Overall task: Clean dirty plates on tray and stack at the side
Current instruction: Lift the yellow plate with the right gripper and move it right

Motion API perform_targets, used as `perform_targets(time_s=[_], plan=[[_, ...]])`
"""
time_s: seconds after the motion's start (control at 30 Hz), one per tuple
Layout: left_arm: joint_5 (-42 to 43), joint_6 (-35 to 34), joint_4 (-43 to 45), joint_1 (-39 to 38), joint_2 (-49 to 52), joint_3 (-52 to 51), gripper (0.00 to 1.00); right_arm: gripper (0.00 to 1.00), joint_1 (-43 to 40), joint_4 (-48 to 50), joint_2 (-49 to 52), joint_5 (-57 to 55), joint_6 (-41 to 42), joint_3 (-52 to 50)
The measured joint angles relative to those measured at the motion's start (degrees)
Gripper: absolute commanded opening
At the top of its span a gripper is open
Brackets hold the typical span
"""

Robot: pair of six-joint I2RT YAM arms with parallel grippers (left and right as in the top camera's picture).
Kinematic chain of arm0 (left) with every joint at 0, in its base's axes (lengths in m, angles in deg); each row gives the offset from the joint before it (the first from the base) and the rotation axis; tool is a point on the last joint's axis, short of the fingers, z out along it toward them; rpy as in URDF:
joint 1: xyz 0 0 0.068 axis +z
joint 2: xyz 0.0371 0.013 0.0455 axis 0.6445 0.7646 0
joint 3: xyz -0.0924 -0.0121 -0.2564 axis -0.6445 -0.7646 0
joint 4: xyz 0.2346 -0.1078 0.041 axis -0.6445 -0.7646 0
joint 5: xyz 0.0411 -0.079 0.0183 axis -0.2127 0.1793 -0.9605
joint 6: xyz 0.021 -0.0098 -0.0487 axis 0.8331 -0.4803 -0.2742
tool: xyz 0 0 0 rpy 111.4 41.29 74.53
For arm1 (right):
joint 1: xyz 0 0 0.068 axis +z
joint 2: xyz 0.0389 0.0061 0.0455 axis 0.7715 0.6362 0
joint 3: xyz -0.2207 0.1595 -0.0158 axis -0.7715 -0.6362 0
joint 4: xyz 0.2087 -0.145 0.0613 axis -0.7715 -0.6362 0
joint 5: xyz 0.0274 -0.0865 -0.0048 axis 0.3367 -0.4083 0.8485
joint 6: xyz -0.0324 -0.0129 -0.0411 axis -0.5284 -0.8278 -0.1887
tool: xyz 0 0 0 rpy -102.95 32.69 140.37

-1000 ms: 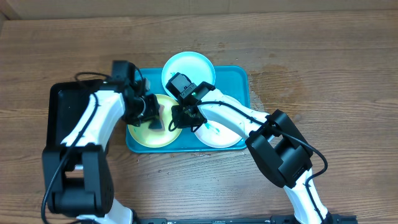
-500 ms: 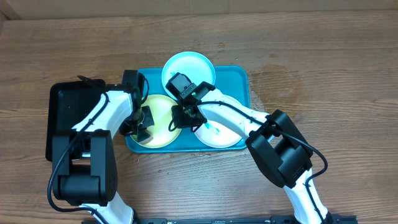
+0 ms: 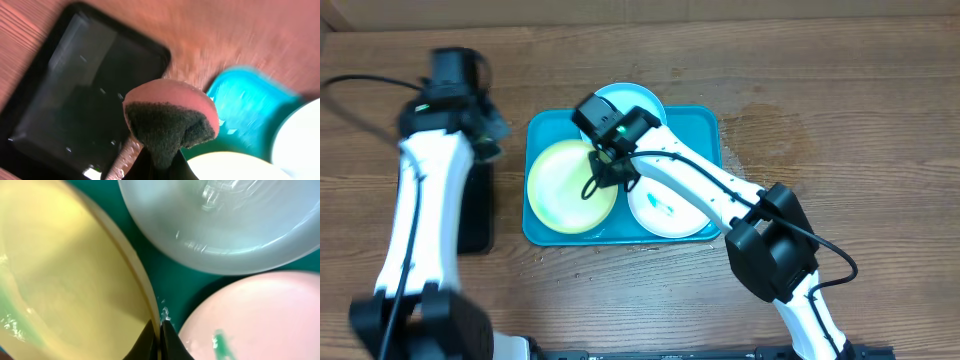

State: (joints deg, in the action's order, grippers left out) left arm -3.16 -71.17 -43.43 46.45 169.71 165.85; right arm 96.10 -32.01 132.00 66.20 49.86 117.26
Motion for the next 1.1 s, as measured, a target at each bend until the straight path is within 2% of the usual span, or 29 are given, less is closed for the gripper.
perform_targets(time_s=[0.13,0.3,0.5,0.57,0.63,0.77,0.87,0.97,1.1], plan=[[3.9,-0.2,-2.5,6.6,-4.4,0.5,0.04,0.04,3.2,-6.8,0.1,-13.7,-3.7,10.1],[7.4,-0.3,-3.9,14.9,-3.7,0.5,0.04,0.04,7.3,-11.8,0.1,-30.1,-11.5,17.9],[12.8,-0.3,-4.0,22.6,-3.6,0.5,0.04,0.04,10.6,-12.4,0.1,-44.8,-19.8,19.7],[14.3,-0.7,-4.0,24.1,-3.6,0.5,0.04,0.04,12.1,-11.7,0.1,-52.9,-21.8,19.7],[15.0,-0.9,-4.1,24.4,-3.6,0.5,0.04,0.04,13.7,-10.0,0.1,-60.6,-25.1,19.7],[16.2,-0.9,-4.3,24.4,-3.6,0.5,0.04,0.04,16.5,-6.6,0.1,-69.1,-31.6,19.7],[16.4,-0.9,-4.4,24.4,-3.6,0.5,0.04,0.04,17.4,-6.3,0.1,-68.2,-32.9,19.8],[16.6,-0.9,-4.5,24.4,-3.6,0.5,0.04,0.04,16.8,-7.1,0.1,-59.9,-30.6,19.8],[17.0,-0.9,-4.5,24.4,-3.6,0.5,0.04,0.04,12.3,-6.4,0.1,-38.2,-28.5,19.6]])
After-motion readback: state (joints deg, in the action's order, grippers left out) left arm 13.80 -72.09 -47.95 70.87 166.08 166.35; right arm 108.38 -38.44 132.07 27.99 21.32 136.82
